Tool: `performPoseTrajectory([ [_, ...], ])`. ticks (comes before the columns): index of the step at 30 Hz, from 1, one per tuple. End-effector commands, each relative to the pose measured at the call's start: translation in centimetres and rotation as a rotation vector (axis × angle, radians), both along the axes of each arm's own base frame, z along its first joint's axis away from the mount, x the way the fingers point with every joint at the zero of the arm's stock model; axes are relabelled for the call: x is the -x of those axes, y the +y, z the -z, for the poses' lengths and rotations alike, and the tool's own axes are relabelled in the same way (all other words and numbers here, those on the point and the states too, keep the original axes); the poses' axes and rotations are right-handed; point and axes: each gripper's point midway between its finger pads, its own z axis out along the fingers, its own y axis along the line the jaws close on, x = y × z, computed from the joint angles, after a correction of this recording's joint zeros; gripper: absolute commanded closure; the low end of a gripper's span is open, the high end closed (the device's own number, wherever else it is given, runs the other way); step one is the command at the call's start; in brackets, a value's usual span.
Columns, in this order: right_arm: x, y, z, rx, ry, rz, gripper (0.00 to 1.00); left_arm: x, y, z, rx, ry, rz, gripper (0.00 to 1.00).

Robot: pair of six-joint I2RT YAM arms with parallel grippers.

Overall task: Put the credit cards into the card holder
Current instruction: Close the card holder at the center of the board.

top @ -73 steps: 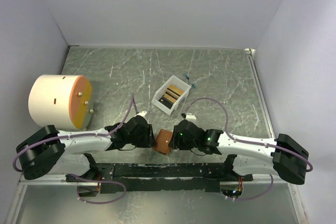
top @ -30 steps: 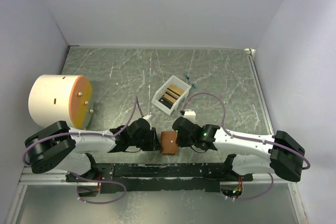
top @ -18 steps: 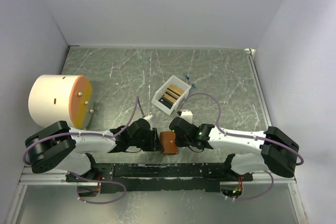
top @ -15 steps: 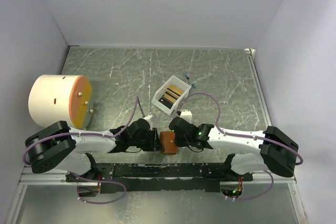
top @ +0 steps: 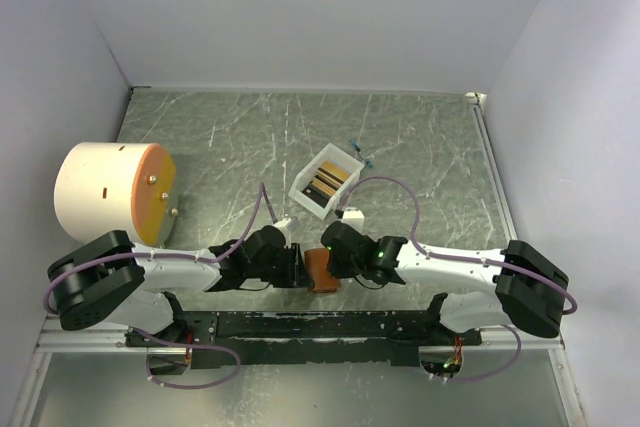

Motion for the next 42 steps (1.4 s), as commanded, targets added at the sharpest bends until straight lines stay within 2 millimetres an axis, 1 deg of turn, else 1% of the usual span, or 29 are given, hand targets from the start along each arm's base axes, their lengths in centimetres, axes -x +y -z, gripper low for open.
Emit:
performPoseTrajectory([
  [1,-0.9,0.1,-0.9,-0.012,-0.038,0.047,0.89,-0.3,-1.2,-1.7,0.068,-0.049,0.019,0.62],
  [7,-1.6,0.5,-1.8,-0.038,-0.073,0.065,0.88,-0.2,-1.0,-1.6,0.066,-0.041,0.013,0.62],
  [9,-1.8,0.6,-2.0,-0.038,-0.080,0.066,0.88,-0.4,-0.9,-2.0,0.066,-0.046,-0.001,0.62],
  [14,-1.9,0.8,-1.5,-0.021,-0.069,0.063,0.82,-1.3,-0.5,-3.3,0.049,-0.075,-0.050,0.58],
  [18,-1.7,1.1,-1.3,-0.033,-0.061,0.052,0.81,-2.0,0.1,-4.2,0.059,-0.102,-0.099,0.55],
  [20,-1.6,1.3,-1.4,-0.042,-0.059,0.049,0.80,-2.4,0.5,-4.2,0.051,-0.110,-0.121,0.59],
  [22,-1.6,1.3,-1.4,-0.050,-0.055,0.047,0.79,-2.8,0.7,-4.2,0.051,-0.106,-0.124,0.68],
  [24,-1.6,1.3,-1.6,-0.054,-0.056,0.047,0.77,-3.2,0.7,-4.2,0.050,-0.095,-0.125,0.73],
  [26,-1.6,1.2,-1.7,-0.056,-0.056,0.050,0.76,-3.7,0.5,-4.4,0.051,-0.094,-0.122,0.74],
  [32,-1.6,0.5,-2.8,-0.052,-0.078,0.053,0.74,-5.0,0.3,-4.9,0.058,-0.105,-0.132,0.71],
  [36,-1.7,-0.1,-4.0,-0.062,-0.108,0.048,0.73,-5.8,-0.4,-5.5,0.073,-0.134,-0.097,0.78],
  [38,-1.6,-0.6,-4.0,-0.072,-0.110,0.050,0.73,-6.2,-0.8,-5.7,0.063,-0.152,-0.079,0.78],
  [40,-1.4,-1.0,-3.3,-0.075,-0.093,0.051,0.73,-6.5,-1.0,-5.4,0.035,-0.155,-0.064,0.78],
  [42,-1.0,-1.0,-2.6,-0.094,-0.063,0.044,0.73,-6.6,-1.3,-5.2,0.017,-0.158,-0.041,0.77],
])
